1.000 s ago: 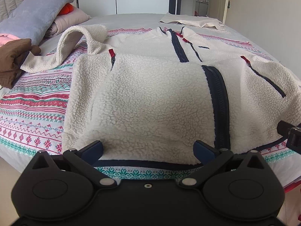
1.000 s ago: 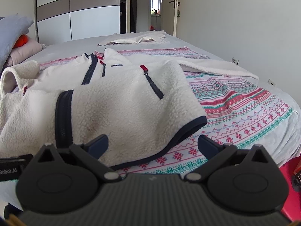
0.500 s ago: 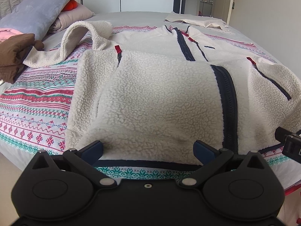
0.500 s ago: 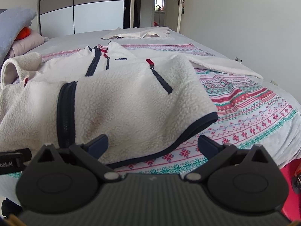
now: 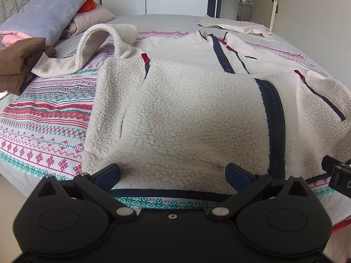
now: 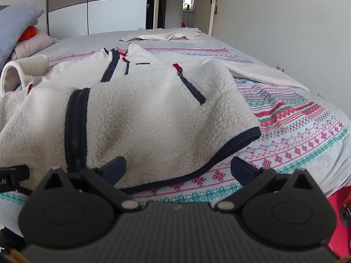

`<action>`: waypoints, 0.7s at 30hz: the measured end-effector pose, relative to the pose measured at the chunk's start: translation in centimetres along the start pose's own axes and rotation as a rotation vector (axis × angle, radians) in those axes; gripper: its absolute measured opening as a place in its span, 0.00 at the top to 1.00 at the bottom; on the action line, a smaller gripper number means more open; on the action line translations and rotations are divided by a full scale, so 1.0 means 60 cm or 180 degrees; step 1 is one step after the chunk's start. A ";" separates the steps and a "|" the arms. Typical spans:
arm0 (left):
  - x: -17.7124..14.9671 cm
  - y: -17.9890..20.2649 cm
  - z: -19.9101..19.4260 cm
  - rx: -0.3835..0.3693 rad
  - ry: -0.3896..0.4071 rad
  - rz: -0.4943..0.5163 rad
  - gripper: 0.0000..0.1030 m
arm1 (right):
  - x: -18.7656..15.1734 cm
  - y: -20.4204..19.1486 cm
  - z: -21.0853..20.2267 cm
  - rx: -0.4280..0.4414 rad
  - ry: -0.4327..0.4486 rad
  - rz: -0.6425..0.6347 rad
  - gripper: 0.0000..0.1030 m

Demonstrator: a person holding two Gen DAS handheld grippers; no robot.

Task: Fold large clothes
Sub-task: 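Grasp the jacket hem with the left gripper while the right gripper grasps the hem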

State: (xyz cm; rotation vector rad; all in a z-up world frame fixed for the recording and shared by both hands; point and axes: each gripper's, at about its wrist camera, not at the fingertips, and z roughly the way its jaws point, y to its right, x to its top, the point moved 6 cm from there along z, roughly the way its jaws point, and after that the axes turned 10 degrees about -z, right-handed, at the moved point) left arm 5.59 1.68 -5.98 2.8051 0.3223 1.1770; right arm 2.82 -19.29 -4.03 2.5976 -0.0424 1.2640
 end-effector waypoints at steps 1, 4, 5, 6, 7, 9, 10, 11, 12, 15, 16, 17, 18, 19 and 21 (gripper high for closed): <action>0.002 -0.002 0.000 -0.0010 0.0005 0.0006 0.00 | 0.000 0.001 0.000 -0.0001 -0.0002 -0.0013 0.00; 0.011 -0.014 0.000 -0.0035 0.0045 0.0009 0.00 | 0.003 0.012 -0.002 -0.0025 0.0036 -0.0056 0.00; 0.015 -0.021 -0.002 -0.0061 0.0096 0.0000 0.00 | 0.006 0.017 -0.003 -0.0026 0.0062 -0.0064 0.00; 0.020 -0.029 -0.004 -0.0096 0.0149 -0.0012 0.00 | 0.009 0.024 -0.005 -0.0011 0.0101 -0.0070 0.00; 0.026 -0.036 -0.005 -0.0146 0.0200 -0.0006 0.00 | 0.013 0.031 -0.006 0.0015 0.0149 -0.0072 0.00; 0.041 -0.053 -0.003 -0.0214 0.0212 0.0021 0.00 | 0.021 0.048 -0.006 0.0079 0.0227 -0.0059 0.00; 0.049 -0.064 -0.001 -0.0238 0.0188 0.0003 0.00 | 0.025 0.061 -0.005 0.0136 0.0231 -0.0012 0.00; 0.058 -0.076 0.002 -0.0283 0.0165 -0.0032 0.00 | 0.028 0.074 -0.004 0.0200 0.0236 0.0050 0.00; 0.067 -0.090 0.004 -0.0337 0.0145 -0.0077 0.00 | 0.031 0.089 -0.004 0.0275 0.0238 0.0139 0.00; 0.098 -0.138 0.010 -0.0534 0.0092 -0.0299 0.00 | 0.038 0.132 0.000 0.0617 0.0221 0.0403 0.00; 0.107 -0.154 0.015 -0.0636 0.0061 -0.0405 0.00 | 0.041 0.148 0.002 0.0726 0.0205 0.0459 0.00; 0.116 -0.171 0.020 -0.0773 0.0033 -0.0525 0.00 | 0.043 0.158 0.004 0.0832 0.0216 0.0482 0.00; 0.124 -0.186 0.026 -0.0925 0.0014 -0.0649 0.00 | 0.044 0.168 0.006 0.0945 0.0247 0.0521 0.00; 0.130 -0.199 0.032 -0.1057 -0.0020 -0.0773 0.00 | 0.045 0.178 0.008 0.1068 0.0287 0.0592 0.00; 0.138 -0.221 0.049 -0.1257 -0.0131 -0.0998 0.00 | 0.044 0.196 0.019 0.1415 0.0319 0.0836 0.00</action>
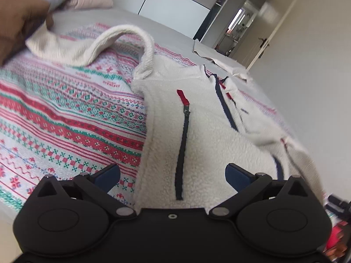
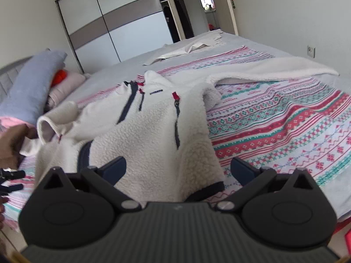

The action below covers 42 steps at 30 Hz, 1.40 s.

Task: Fold large clothes
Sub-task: 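Grasp the jacket hem with the left gripper while the right gripper grasps the hem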

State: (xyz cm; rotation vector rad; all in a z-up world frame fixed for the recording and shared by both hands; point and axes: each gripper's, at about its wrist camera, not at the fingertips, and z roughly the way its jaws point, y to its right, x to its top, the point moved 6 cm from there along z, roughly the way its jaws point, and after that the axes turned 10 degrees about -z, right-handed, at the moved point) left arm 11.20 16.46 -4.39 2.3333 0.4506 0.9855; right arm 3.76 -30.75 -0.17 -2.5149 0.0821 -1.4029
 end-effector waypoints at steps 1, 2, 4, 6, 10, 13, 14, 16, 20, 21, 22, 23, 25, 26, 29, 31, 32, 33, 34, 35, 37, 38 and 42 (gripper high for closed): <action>0.005 -0.010 0.006 -0.0102 -0.0054 -0.0119 0.00 | -0.001 0.011 0.004 0.0148 -0.0004 0.0153 0.00; 0.007 -0.019 0.015 -0.0217 -0.0129 -0.0254 0.00 | -0.002 0.025 0.009 0.0300 -0.0010 0.0330 0.00; 0.005 -0.033 0.037 -0.0400 -0.0293 -0.0451 0.02 | -0.006 0.048 0.021 0.0492 -0.0005 0.0581 0.00; -0.004 -0.046 0.060 -0.0446 -0.0428 -0.0606 0.02 | -0.013 0.072 0.038 0.0603 -0.0019 0.0791 0.00; -0.011 -0.047 0.063 -0.0565 -0.0301 -0.0650 0.13 | -0.031 0.104 0.060 0.0937 -0.0016 0.1198 0.05; -0.014 -0.051 0.060 -0.0678 -0.0331 -0.0760 0.36 | -0.037 0.122 0.072 0.1239 0.0069 0.1529 0.19; -0.018 -0.050 0.062 -0.0695 -0.0377 -0.0763 0.38 | -0.037 0.127 0.074 0.1327 0.0097 0.1611 0.27; -0.031 -0.051 0.060 -0.0643 -0.0404 -0.0636 0.48 | -0.036 0.134 0.080 0.1467 0.0148 0.1726 0.38; -0.035 -0.037 0.051 -0.0633 -0.0433 -0.0548 0.82 | -0.036 0.132 0.091 0.1524 0.0039 0.1761 0.84; -0.031 -0.034 0.043 -0.0632 -0.0407 -0.0530 0.87 | -0.032 0.124 0.085 0.1539 0.0039 0.1736 0.85; -0.025 -0.029 0.030 -0.0688 -0.0350 -0.0502 0.88 | -0.026 0.116 0.075 0.1556 0.0073 0.1665 0.86; -0.020 -0.021 0.012 -0.0745 -0.0285 -0.0475 0.88 | -0.016 0.102 0.060 0.1583 0.0144 0.1546 0.87; 0.000 -0.003 -0.036 -0.0882 -0.0070 -0.0405 0.89 | 0.006 0.082 0.028 0.1658 0.0266 0.1405 0.87; 0.010 0.003 -0.057 -0.0937 0.0018 -0.0394 0.89 | 0.017 0.076 0.013 0.1671 0.0318 0.1367 0.87; 0.039 0.018 -0.100 -0.0983 0.0199 -0.0359 0.89 | 0.045 0.069 -0.023 0.1693 0.0421 0.1389 0.87; 0.047 0.020 -0.107 -0.0883 0.0194 -0.0321 0.89 | 0.049 0.079 -0.036 0.1653 0.0405 0.1541 0.87; 0.045 0.017 -0.105 -0.0781 0.0139 -0.0300 0.89 | 0.046 0.086 -0.039 0.1579 0.0378 0.1588 0.87; 0.042 0.009 -0.093 -0.0571 0.0104 -0.0215 0.89 | 0.039 0.095 -0.042 0.1428 0.0336 0.1587 0.87; 0.035 0.005 -0.087 -0.0355 0.0084 -0.0078 0.89 | 0.029 0.104 -0.043 0.1223 0.0267 0.1535 0.87; 0.021 -0.004 -0.075 -0.0103 0.0032 0.0104 0.88 | 0.016 0.113 -0.039 0.1048 0.0173 0.1486 0.87; -0.011 -0.032 -0.032 0.0291 -0.0184 0.0352 0.84 | -0.029 0.136 -0.024 0.0622 -0.0149 0.1380 0.87; -0.033 -0.056 -0.006 0.0450 -0.0341 0.0398 0.84 | -0.056 0.145 -0.011 0.0418 -0.0335 0.1324 0.85; -0.057 -0.072 -0.002 0.0616 -0.0325 0.0640 0.75 | -0.110 0.167 -0.003 0.0179 -0.0487 0.1218 0.75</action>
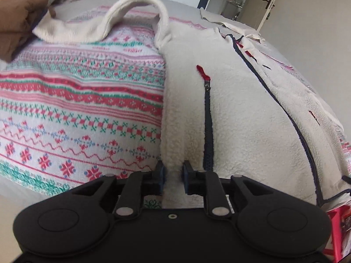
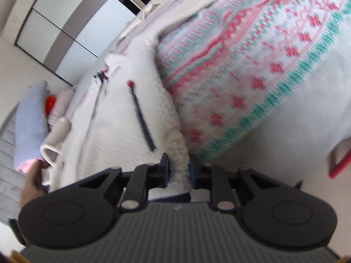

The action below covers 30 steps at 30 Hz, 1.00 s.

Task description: Fold large clothes

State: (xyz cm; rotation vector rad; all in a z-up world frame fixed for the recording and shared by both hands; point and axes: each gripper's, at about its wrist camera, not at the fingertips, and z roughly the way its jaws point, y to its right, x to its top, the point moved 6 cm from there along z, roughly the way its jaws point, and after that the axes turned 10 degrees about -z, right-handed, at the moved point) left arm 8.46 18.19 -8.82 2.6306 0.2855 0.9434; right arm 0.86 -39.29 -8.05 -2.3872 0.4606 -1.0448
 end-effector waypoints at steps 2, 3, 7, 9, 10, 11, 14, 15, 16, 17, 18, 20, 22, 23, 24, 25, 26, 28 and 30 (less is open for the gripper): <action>0.015 0.002 -0.015 0.0121 0.0147 0.0009 0.63 | 0.011 -0.004 -0.017 -0.0072 0.0105 -0.0062 0.46; 0.028 0.008 -0.027 0.0169 0.0280 0.0059 0.51 | 0.020 -0.013 -0.027 -0.0142 0.0206 -0.0186 0.36; 0.061 0.051 -0.056 0.0040 0.0622 0.0293 0.18 | 0.055 -0.059 -0.036 -0.0202 0.0374 -0.0636 0.33; 0.071 0.081 -0.053 -0.0097 0.0620 0.0345 0.13 | 0.069 -0.075 -0.024 -0.0127 0.0389 -0.0677 0.27; 0.075 0.098 -0.045 -0.0161 0.0587 0.0369 0.10 | 0.077 -0.080 -0.018 -0.0117 0.0398 -0.0680 0.26; 0.078 0.117 -0.038 -0.0216 0.0537 0.0404 0.09 | 0.083 -0.084 -0.009 -0.0123 0.0410 -0.0685 0.26; 0.083 0.184 -0.016 -0.0319 0.0402 0.0603 0.08 | 0.105 -0.078 0.006 -0.0183 0.0445 -0.0690 0.23; 0.086 0.207 -0.013 -0.0349 0.0374 0.0675 0.08 | 0.113 -0.075 0.008 -0.0208 0.0447 -0.0680 0.22; 0.089 0.227 -0.007 -0.0377 0.0346 0.0735 0.06 | 0.125 -0.067 0.012 -0.0236 0.0445 -0.0670 0.22; 0.091 0.251 -0.004 -0.0412 0.0315 0.0791 0.04 | 0.136 -0.061 0.013 -0.0257 0.0444 -0.0666 0.21; 0.098 0.276 0.002 -0.0463 0.0291 0.0846 0.02 | 0.150 -0.053 0.011 -0.0283 0.0451 -0.0659 0.21; 0.109 0.323 0.015 -0.0546 0.0251 0.0934 0.01 | 0.181 -0.032 0.011 -0.0312 0.0499 -0.0610 0.19; 0.118 0.368 0.034 -0.0616 0.0215 0.1018 0.01 | 0.219 -0.002 0.013 -0.0319 0.0586 -0.0510 0.18; 0.122 0.394 0.048 -0.0654 0.0181 0.1067 0.01 | 0.238 0.014 0.015 -0.0314 0.0623 -0.0436 0.18; 0.124 0.422 0.065 -0.0698 0.0142 0.1122 0.00 | 0.257 0.031 0.019 -0.0309 0.0658 -0.0352 0.18; 0.125 0.446 0.083 -0.0736 0.0100 0.1164 0.00 | 0.275 0.048 0.024 -0.0304 0.0696 -0.0261 0.18; 0.127 0.469 0.102 -0.0757 0.0051 0.1192 0.00 | 0.295 0.067 0.031 -0.0306 0.0729 -0.0175 0.18; 0.129 0.520 0.145 -0.0790 -0.0062 0.1230 0.01 | 0.337 0.107 0.051 -0.0319 0.0814 0.0012 0.18; 0.132 0.568 0.185 -0.0886 -0.0110 0.1253 0.01 | 0.374 0.144 0.080 -0.0283 0.0821 0.0187 0.19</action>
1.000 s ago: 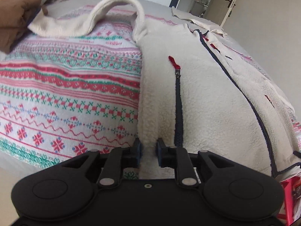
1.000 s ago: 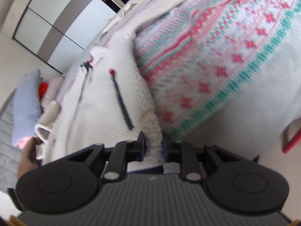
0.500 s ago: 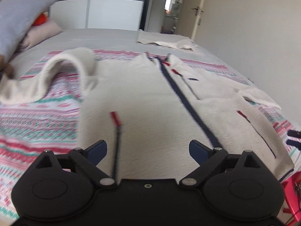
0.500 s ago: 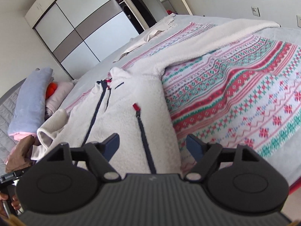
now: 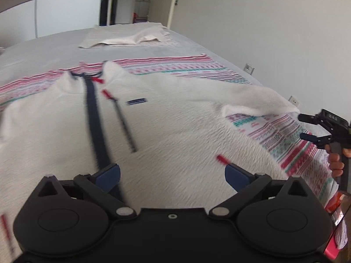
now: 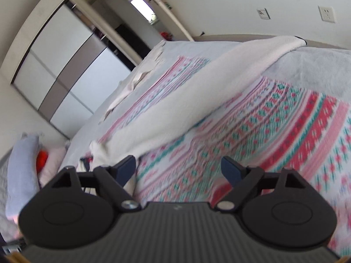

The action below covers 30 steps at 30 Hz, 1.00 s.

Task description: Fold large clothes

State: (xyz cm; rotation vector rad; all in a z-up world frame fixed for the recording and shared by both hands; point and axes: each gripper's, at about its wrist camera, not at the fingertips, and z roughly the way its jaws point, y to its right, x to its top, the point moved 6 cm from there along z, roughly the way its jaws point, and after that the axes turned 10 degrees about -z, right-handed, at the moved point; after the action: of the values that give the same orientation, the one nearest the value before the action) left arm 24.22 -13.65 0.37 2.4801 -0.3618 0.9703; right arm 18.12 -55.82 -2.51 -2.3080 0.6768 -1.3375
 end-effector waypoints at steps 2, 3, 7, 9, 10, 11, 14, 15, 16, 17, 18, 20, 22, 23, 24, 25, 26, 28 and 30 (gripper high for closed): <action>0.017 0.026 0.047 -0.0115 0.0050 0.0043 0.01 | 0.025 0.029 0.042 -0.0016 -0.0011 0.0155 0.20; 0.027 0.038 0.069 -0.0150 0.0089 0.0058 0.01 | 0.036 0.046 0.066 -0.0057 -0.0031 0.0229 0.22; 0.058 0.069 0.145 -0.0220 0.0368 0.0133 0.03 | 0.070 0.090 0.144 -0.0165 -0.0022 0.0399 0.28; 0.072 0.072 0.180 -0.0232 0.0467 0.0131 0.09 | 0.088 0.093 0.168 -0.0198 0.0076 0.0380 0.43; 0.078 0.073 0.195 -0.0239 0.0483 0.0108 0.13 | 0.096 0.094 0.182 -0.0299 0.0088 0.0333 0.53; 0.082 0.072 0.208 -0.0235 0.0490 0.0075 0.15 | 0.103 0.094 0.196 -0.0426 0.0067 0.0248 0.78; 0.097 0.068 0.235 -0.0302 0.0513 -0.0050 0.31 | 0.133 0.067 0.200 -0.0641 0.0193 -0.0045 0.89; 0.100 0.071 0.240 -0.0412 0.0528 -0.0088 0.35 | 0.151 0.046 0.189 -0.0634 0.0363 -0.0238 0.90; 0.101 0.074 0.241 -0.0546 0.0538 -0.0100 0.38 | 0.170 0.026 0.177 -0.0636 0.0540 -0.0441 0.90; 0.098 0.082 0.244 -0.0722 0.0549 -0.0094 0.38 | 0.185 0.012 0.170 -0.0635 0.0663 -0.0571 0.90; 0.091 0.087 0.249 -0.0866 0.0527 -0.0084 0.39 | 0.197 0.006 0.173 -0.0664 0.0711 -0.0661 0.90; 0.062 0.099 0.275 -0.1061 0.0253 -0.0013 0.39 | 0.201 0.013 0.194 -0.0822 0.0668 -0.0771 0.90; 0.031 0.109 0.298 -0.0965 0.0113 0.0226 0.39 | 0.177 0.038 0.236 -0.1134 0.0410 -0.0931 0.90; 0.030 0.115 0.296 -0.0927 0.0132 0.0288 0.39 | 0.156 0.055 0.257 -0.1249 0.0239 -0.0954 0.89; 0.030 0.119 0.294 -0.0899 0.0110 0.0323 0.39 | 0.136 0.069 0.269 -0.1269 0.0146 -0.0957 0.88; 0.030 0.120 0.296 -0.0881 0.0104 0.0360 0.38 | 0.122 0.073 0.266 -0.1223 0.0226 -0.0975 0.88; 0.030 0.122 0.294 -0.0868 0.0104 0.0382 0.37 | 0.114 0.074 0.259 -0.1181 0.0272 -0.0948 0.87; 0.029 0.125 0.285 -0.0844 0.0105 0.0445 0.36 | 0.110 0.078 0.238 -0.1080 0.0234 -0.0780 0.77; 0.025 0.127 0.272 -0.0843 0.0100 0.0549 0.36 | 0.114 0.086 0.217 -0.0990 0.0215 -0.0682 0.37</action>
State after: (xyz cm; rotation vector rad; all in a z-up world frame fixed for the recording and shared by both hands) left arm 31.65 -28.50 -6.86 2.2196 -0.6585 0.9588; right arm 31.41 -62.84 -6.74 -2.6549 0.7190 -1.5011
